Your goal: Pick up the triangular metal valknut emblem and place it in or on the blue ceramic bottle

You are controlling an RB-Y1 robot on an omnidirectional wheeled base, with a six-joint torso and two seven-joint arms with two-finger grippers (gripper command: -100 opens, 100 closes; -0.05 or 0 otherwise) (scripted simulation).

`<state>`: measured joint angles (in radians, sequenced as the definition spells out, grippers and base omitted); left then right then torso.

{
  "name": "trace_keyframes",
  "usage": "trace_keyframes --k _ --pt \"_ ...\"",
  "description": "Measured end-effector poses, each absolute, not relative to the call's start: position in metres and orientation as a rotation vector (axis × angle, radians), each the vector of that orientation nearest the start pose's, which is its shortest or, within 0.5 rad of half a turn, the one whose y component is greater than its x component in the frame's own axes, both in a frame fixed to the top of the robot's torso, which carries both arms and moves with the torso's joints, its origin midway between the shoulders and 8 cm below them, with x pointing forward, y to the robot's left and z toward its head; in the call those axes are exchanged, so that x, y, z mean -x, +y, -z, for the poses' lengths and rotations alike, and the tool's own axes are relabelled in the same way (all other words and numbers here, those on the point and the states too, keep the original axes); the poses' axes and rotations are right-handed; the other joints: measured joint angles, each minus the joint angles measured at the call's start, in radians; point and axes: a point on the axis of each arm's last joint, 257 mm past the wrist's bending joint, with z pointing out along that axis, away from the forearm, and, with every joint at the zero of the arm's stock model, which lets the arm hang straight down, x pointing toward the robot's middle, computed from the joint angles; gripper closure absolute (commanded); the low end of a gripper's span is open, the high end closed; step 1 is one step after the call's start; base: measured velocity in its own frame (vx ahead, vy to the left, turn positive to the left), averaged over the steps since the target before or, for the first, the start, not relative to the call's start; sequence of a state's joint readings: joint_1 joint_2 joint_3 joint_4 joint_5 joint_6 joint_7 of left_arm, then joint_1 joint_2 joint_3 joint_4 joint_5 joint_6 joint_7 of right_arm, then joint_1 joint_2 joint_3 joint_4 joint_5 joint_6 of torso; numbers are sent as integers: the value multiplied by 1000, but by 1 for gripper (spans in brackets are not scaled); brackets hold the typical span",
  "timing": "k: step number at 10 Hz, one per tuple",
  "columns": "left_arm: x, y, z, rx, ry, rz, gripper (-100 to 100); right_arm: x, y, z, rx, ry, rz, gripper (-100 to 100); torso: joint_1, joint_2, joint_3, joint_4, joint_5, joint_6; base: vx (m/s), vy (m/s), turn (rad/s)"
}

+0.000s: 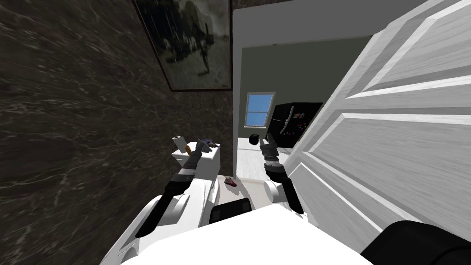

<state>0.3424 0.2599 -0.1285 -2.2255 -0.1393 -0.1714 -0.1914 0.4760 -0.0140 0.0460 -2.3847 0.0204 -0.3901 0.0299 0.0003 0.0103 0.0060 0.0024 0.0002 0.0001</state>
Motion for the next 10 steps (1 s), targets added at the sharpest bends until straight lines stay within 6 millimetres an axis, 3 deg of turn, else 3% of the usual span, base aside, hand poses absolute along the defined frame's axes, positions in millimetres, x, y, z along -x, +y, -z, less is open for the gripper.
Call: trace_keyframes --k 2,10 --pt "-433 201 49 418 1182 1011 -100 -344 -257 -57 -617 631 -1319 0 -1 -1 0 0 0 0 -88 -14 -6" --pt "-485 223 93 399 1370 794 -100 -344 -257 -57 -617 631 -1319 0 -1 -8 -4 -2 0 0 -74 -17 -24"
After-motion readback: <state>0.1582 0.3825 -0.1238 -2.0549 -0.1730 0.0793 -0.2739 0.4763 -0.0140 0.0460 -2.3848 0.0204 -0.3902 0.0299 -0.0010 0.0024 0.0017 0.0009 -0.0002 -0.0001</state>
